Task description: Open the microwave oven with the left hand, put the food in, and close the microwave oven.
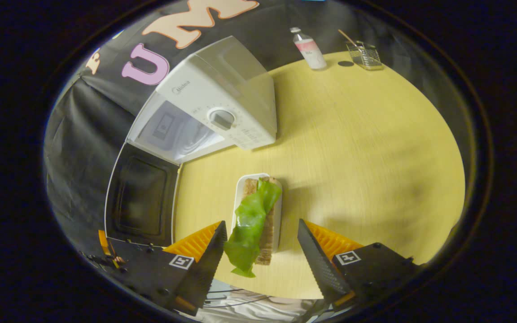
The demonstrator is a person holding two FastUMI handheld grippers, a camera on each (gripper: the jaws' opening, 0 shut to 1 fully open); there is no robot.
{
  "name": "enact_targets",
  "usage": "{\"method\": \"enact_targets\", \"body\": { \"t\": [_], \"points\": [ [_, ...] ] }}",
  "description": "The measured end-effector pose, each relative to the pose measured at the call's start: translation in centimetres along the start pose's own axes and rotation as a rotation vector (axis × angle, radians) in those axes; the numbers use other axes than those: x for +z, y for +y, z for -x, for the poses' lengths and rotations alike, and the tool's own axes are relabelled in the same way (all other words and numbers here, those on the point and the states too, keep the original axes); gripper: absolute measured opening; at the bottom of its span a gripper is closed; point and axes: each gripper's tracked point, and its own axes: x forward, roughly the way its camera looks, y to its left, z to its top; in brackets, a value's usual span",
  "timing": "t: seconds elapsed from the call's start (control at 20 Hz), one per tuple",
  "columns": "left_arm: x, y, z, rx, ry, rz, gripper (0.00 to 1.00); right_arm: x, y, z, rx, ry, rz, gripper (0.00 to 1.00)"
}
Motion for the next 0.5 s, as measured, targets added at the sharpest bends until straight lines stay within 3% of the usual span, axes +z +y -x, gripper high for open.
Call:
{"method": "enact_targets", "body": {
  "t": [0.1, 0.15, 0.25, 0.3, 0.4, 0.45, 0.5],
  "points": [
    [0.0, 0.2, -0.3, 0.004, 0.001, -0.001, 0.94, -0.4, 0.2, -0.5, 0.008, 0.020, -0.026, 0.98],
    [-0.3, 0.2, -0.4, 0.005, 0.007, -0.005, 0.94, -0.5, 0.6, -0.7, 0.023, 0.025, -0.037, 0.88],
    [-0.7, 0.1, -0.8, -0.001, 0.019, -0.002, 0.94, -0.8, 1.2, -1.0, 0.045, 0.036, -0.048, 0.77],
    [-0.8, 0.0, -0.9, -0.002, 0.024, 0.000, 0.90, -1.2, 1.0, -1.3, 0.033, 0.045, -0.031, 0.96],
    [-1.3, -0.1, -1.2, -0.009, 0.038, -0.001, 0.94, -1.9, 0.7, -2.0, 0.011, 0.054, -0.019, 0.57],
    [-1.7, -0.4, -1.3, -0.018, 0.047, -0.002, 0.90, -1.9, 0.9, -2.4, 0.022, 0.042, -0.017, 0.40],
    [-1.8, -0.4, -1.3, -0.021, 0.052, -0.001, 0.90, -1.7, 0.9, -2.2, 0.014, 0.023, -0.011, 0.41]
  ]
}}
